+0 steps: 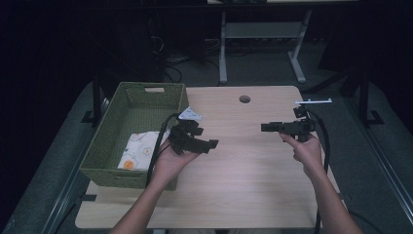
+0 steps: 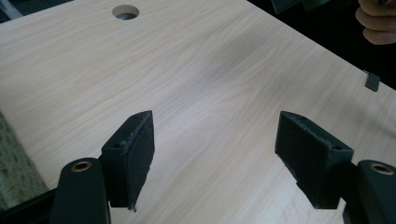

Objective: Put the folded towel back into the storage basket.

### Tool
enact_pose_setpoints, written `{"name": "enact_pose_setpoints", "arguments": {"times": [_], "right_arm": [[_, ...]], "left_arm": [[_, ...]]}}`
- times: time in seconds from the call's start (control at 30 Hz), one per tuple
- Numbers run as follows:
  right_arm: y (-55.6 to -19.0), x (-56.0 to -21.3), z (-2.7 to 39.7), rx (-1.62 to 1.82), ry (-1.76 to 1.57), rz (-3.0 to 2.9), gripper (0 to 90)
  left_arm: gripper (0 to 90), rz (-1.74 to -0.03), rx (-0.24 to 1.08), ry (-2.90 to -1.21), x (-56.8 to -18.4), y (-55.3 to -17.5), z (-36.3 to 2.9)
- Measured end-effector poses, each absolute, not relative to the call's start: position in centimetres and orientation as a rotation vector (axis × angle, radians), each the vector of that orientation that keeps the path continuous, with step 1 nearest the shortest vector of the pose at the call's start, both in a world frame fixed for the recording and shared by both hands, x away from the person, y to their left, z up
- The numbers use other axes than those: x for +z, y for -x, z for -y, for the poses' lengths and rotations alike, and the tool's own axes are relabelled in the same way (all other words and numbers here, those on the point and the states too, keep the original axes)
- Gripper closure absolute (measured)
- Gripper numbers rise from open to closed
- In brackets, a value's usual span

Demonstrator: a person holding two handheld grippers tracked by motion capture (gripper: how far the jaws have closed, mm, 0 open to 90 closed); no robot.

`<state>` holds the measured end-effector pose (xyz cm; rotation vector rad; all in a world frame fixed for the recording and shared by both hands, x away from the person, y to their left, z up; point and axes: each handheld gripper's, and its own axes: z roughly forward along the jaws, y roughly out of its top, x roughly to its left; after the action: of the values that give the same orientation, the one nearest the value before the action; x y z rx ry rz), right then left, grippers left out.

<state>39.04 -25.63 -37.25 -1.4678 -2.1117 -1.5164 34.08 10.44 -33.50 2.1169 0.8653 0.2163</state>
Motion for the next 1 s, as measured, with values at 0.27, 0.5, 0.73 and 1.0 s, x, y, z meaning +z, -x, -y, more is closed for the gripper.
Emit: {"name": "enact_pose_setpoints", "arguments": {"times": [0.27,0.5,0.73,1.0], "right_arm": [[-38.2,-38.4,27.1,-1.5,1.498,2.092,28.2],[-37.4,-39.4,28.5,-1.496,1.526,2.068,28.1],[-36.6,-40.3,29.7,-1.493,1.543,2.061,28.1],[-35.4,-41.0,30.9,-1.498,1.565,2.054,28.3]], "left_arm": [[28.1,-0.849,0.198,-2.142,-34.6,-34.0,-8.9],[27.6,-0.842,0.19,-2.147,-35.4,-33.9,-7.9],[27.5,-0.836,0.178,-2.143,-35.8,-33.6,-7.0],[27.4,-0.832,0.155,-2.144,-36.9,-33.2,-6.1]]}}
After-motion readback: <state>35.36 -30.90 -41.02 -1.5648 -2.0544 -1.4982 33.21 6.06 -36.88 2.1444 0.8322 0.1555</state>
